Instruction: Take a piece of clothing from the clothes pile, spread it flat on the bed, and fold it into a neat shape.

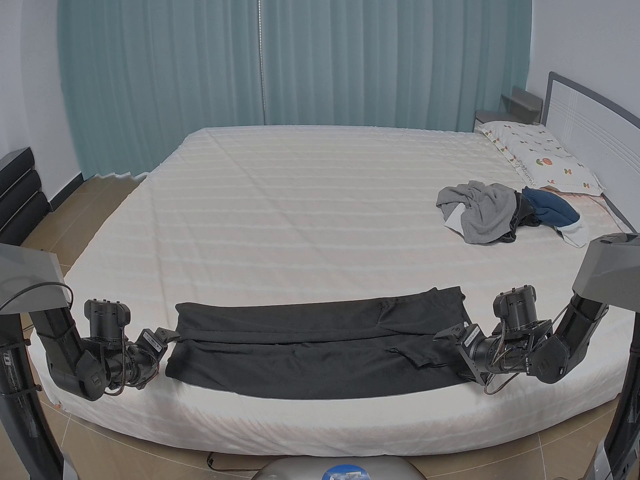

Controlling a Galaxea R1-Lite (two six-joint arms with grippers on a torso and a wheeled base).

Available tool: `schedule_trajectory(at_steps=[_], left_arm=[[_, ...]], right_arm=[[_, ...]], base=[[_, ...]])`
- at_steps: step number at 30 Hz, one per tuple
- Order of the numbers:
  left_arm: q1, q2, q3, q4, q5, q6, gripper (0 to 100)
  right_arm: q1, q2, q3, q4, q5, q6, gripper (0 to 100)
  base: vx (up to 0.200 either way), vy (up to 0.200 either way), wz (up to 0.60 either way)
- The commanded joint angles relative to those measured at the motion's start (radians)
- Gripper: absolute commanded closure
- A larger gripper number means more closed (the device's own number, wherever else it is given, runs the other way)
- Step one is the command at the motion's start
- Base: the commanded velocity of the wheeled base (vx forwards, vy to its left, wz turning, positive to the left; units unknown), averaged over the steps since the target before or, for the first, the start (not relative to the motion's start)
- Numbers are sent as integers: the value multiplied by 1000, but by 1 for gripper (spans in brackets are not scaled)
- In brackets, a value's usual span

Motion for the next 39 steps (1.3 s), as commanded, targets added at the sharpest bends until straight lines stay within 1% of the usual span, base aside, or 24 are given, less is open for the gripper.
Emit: schedule_trajectory(at_steps=[1,3,4,7,12,14,20,24,28,32,33,34,35,39], left_arm=[[0,4,0,0,0,0,0],[0,4,-2,0,0,1,0],[0,4,-2,0,0,1,0],[0,4,0,0,0,0,0],[0,4,0,0,0,0,0],[0,4,0,0,0,0,0],[0,4,0,0,0,0,0],[0,5,0,0,0,1,0],[0,5,0,0,0,1,0],[0,5,1,0,0,1,0],[0,5,1,0,0,1,0],[0,5,1,0,0,3,0],[0,5,1,0,0,3,0],[0,8,1,-2,0,5,0]], right_arm=[[9,29,-11,-10,-29,0,0],[12,36,-26,-10,-39,0,0],[12,36,-27,-10,-39,0,100],[12,39,-32,-10,-42,2,100],[15,23,-21,-10,-79,-3,100],[15,17,-18,-8,-84,-4,100],[18,0,-12,-5,-84,-4,100],[18,-67,25,5,-73,-13,100],[39,-86,46,8,-72,-20,100],[47,-83,60,36,-72,-66,100],[47,-83,60,36,-72,-66,100],[59,-89,83,36,-72,-98,100],[65,-90,94,30,-73,-112,100],[67,-75,94,28,-81,-125,100]], base=[[0,0,0],[0,0,0],[0,0,0],[0,0,0],[0,0,0],[0,0,0],[0,0,0],[0,0,0],[0,0,0],[0,0,0],[0,0,0],[0,0,0],[0,0,0],[0,0,0]])
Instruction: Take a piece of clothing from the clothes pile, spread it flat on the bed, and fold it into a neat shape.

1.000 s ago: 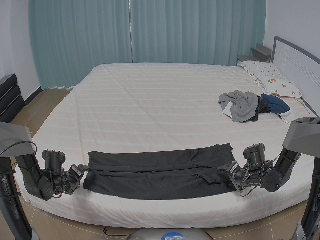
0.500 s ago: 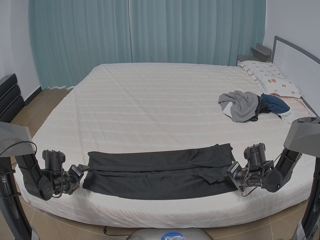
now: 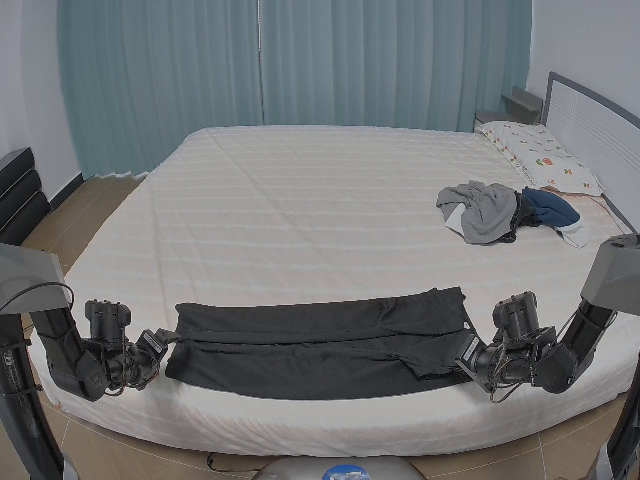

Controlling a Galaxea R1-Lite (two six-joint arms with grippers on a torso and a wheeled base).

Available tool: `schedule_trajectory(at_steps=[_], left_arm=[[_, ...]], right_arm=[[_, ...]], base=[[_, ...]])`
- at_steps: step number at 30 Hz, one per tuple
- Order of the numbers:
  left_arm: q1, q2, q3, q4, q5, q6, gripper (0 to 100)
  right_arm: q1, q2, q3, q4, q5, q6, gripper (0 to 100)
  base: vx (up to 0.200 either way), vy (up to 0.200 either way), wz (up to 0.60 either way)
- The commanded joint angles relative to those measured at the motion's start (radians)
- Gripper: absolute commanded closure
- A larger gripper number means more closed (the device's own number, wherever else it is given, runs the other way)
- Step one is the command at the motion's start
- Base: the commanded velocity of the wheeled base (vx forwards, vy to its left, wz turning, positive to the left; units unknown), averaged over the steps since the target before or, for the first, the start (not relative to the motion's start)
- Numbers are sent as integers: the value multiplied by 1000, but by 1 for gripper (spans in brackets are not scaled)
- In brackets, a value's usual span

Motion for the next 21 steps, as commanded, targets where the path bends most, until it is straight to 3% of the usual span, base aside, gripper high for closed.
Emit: schedule_trajectory(at_steps=[1,6,7,9,21], left_arm=[[0,6,0,-2,2,1,0],[-1,8,0,-5,2,1,0],[-1,8,0,-5,2,1,0],[-1,10,2,-16,2,0,0],[-1,8,2,-16,2,0,0]], right_arm=[[7,5,14,-1,-3,-2,100],[9,-3,27,5,-4,-25,100],[9,-3,27,5,-4,-25,0],[-4,14,46,-4,-1,-80,0],[-25,-155,37,-12,5,-74,0]], base=[[0,0,0],[0,0,0],[0,0,0],[0,0,0],[0,0,0]])
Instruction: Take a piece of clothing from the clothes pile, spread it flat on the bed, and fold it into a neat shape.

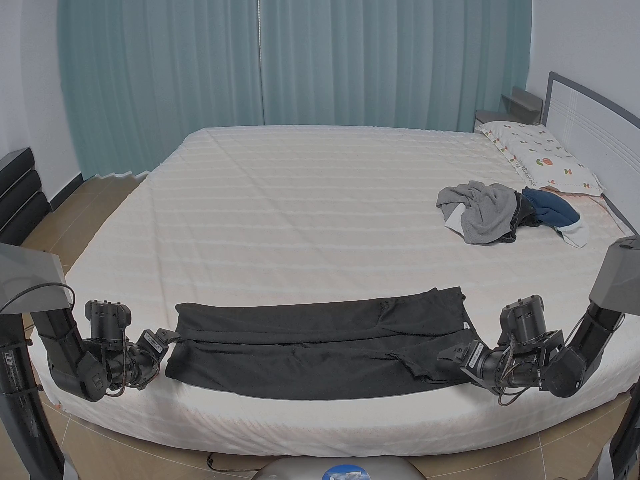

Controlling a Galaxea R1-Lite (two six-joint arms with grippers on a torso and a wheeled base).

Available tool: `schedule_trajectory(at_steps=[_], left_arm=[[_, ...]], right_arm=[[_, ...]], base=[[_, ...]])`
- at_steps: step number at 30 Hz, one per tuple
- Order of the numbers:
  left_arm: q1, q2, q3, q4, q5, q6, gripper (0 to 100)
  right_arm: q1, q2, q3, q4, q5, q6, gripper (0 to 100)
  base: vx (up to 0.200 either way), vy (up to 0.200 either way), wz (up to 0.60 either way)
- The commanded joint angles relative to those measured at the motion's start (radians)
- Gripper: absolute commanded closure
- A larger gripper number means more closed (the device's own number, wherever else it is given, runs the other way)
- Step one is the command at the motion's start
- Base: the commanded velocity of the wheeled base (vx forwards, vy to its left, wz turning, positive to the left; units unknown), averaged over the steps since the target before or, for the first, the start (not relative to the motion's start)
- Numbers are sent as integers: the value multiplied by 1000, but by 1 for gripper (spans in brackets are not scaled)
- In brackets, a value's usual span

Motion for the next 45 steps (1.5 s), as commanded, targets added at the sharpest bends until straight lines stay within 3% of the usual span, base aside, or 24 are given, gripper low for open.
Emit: schedule_trajectory(at_steps=[1,7,18,25,31,42,43,45], left_arm=[[0,1,0,0,0,-2,0],[0,1,0,0,0,-2,0],[3,-3,-2,0,-3,-8,0],[5,-46,11,0,-9,-33,0],[0,-91,61,-1,-93,-18,0],[-38,-57,77,-1,-87,8,0],[-41,-43,77,-4,-83,7,100],[-41,-43,77,-4,-83,7,100]], right_arm=[[-15,-104,-9,-13,9,10,0],[-23,-105,-19,-46,46,51,0],[-35,163,-53,-229,62,74,0],[-98,186,-55,-237,65,76,0],[-107,162,-50,-237,65,80,0],[-102,157,-52,-238,65,82,0],[-102,157,-52,-240,65,82,0],[-102,157,-52,-240,65,82,0]], base=[[0,0,0],[0,0,0],[0,0,0],[0,0,0],[0,0,0],[0,0,0],[0,0,0],[0,0,0]])
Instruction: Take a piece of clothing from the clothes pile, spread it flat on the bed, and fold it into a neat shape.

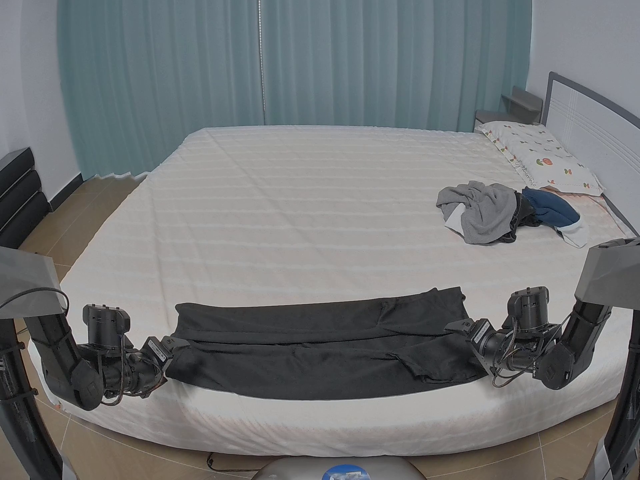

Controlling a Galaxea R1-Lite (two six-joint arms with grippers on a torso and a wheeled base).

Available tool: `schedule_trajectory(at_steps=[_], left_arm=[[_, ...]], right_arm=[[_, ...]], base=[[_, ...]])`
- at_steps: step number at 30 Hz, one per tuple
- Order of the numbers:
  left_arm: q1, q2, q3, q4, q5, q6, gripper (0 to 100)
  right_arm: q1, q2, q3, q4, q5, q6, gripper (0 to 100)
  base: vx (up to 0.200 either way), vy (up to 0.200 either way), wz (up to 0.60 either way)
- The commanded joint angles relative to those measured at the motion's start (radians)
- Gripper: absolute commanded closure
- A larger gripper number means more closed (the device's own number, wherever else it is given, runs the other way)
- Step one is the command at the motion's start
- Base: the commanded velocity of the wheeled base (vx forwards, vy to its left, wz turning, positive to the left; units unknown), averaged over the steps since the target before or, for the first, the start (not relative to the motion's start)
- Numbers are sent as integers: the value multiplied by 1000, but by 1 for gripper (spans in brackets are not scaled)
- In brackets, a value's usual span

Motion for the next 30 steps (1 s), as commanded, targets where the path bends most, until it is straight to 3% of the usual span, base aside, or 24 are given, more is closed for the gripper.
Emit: schedule_trajectory(at_steps=[1,6,7,11,17,30], left_arm=[[-5,39,2,-39,4,3,100],[-7,54,17,-67,12,49,100],[-8,66,58,-75,27,120,100],[-7,62,83,-78,34,164,100],[28,65,86,-70,116,257,100],[33,69,95,-67,133,269,100]], right_arm=[[4,-3,3,-8,-1,-1,0],[4,-7,6,-12,-3,-1,0],[-4,-20,6,-12,-1,-1,0],[-2,-20,3,-12,-4,-1,0],[0,-21,3,-12,-7,-3,0],[-4,-21,1,-12,-9,-3,0]], base=[[0,0,0],[0,0,0],[0,0,0],[0,0,0],[0,0,0],[0,0,0]])
